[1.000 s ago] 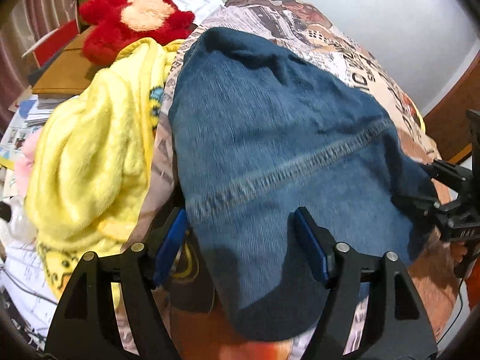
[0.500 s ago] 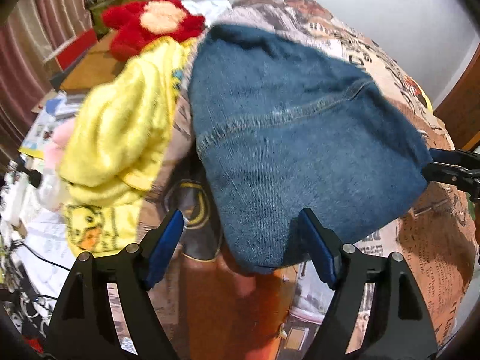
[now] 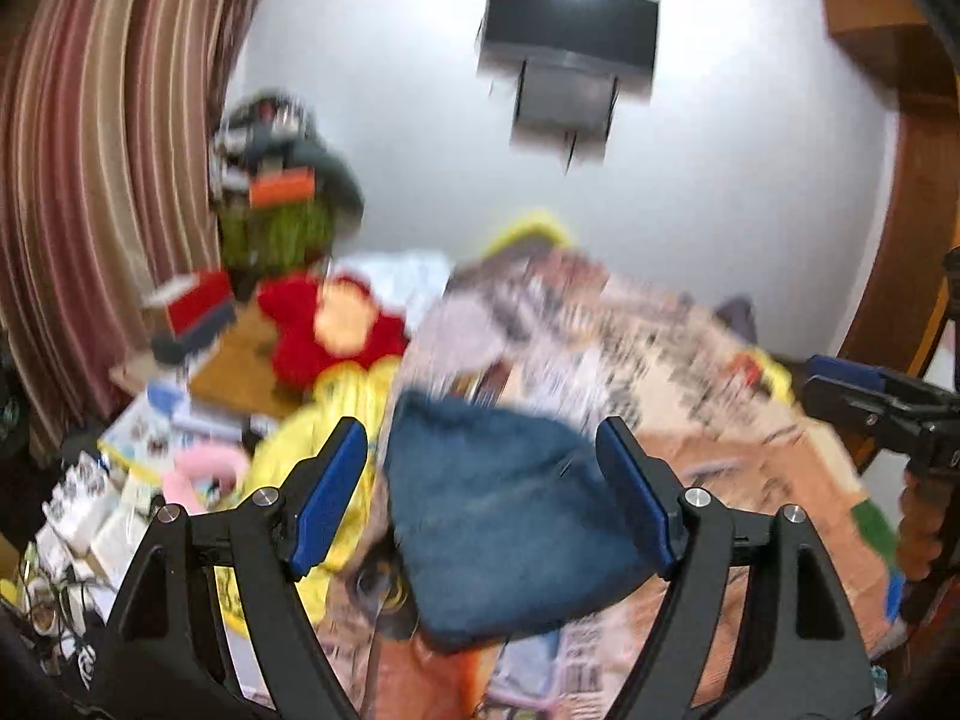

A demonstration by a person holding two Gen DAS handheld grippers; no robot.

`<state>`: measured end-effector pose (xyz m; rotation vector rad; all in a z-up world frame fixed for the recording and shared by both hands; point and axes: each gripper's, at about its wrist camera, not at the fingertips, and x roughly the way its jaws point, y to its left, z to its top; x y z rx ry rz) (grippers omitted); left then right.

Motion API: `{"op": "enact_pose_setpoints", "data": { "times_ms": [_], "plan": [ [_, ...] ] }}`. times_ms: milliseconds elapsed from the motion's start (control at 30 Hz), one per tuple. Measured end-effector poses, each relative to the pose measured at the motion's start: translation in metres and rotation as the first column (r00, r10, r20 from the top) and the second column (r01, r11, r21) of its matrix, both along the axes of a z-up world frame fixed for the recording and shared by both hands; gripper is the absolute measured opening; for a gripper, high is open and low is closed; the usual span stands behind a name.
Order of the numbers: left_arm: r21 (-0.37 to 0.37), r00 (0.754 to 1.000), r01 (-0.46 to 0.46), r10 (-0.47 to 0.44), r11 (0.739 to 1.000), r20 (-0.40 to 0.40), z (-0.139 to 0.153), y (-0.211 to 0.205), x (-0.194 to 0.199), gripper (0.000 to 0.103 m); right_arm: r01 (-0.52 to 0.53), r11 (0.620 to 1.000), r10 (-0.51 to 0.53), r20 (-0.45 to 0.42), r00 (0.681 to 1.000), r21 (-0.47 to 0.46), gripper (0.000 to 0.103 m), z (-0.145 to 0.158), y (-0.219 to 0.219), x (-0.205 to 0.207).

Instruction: Fold large clothes

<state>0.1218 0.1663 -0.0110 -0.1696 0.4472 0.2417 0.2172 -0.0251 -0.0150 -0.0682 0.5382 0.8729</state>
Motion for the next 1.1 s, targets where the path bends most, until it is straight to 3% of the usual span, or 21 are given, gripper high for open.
{"op": "enact_pose_setpoints", "data": {
  "times_ms": [233, 467, 567, 700, 967, 1100],
  "plan": [
    [0.068, 0.984, -0.006, -0.007, 0.998, 0.180, 0.045, -0.036, -0.056, 0.079, 0.003, 0.993, -0.026, 0.190, 0.981, 0.120, 0.076, 0.049, -0.017, -0.067],
    [0.098, 0.960, -0.059, 0.030, 0.993, 0.280, 0.058, -0.056, -0.097, 0.079, 0.051, 0.985, -0.092, 0.251, 0.964, 0.164, 0.076, 0.052, -0.029, -0.110],
    [0.105, 0.957, -0.069, 0.036, 0.992, 0.289, 0.059, -0.062, -0.107, 0.080, 0.074, 0.984, -0.115, 0.260, 0.959, 0.161, 0.076, 0.046, -0.033, -0.122],
    [0.116, 0.958, -0.095, 0.059, 0.989, 0.280, 0.055, -0.066, -0.111, 0.096, 0.102, 0.983, -0.140, 0.253, 0.957, 0.154, 0.082, 0.041, -0.034, -0.130],
    [0.115, 0.965, -0.092, 0.060, 0.989, 0.254, 0.046, -0.070, -0.113, 0.102, 0.164, 0.972, -0.200, 0.231, 0.952, 0.166, 0.103, 0.034, -0.043, -0.129],
    [0.116, 0.968, -0.096, 0.066, 0.989, 0.244, 0.044, -0.071, -0.110, 0.103, 0.210, 0.966, -0.247, 0.282, 0.927, 0.153, 0.103, 0.032, -0.043, -0.133]
  ]
}}
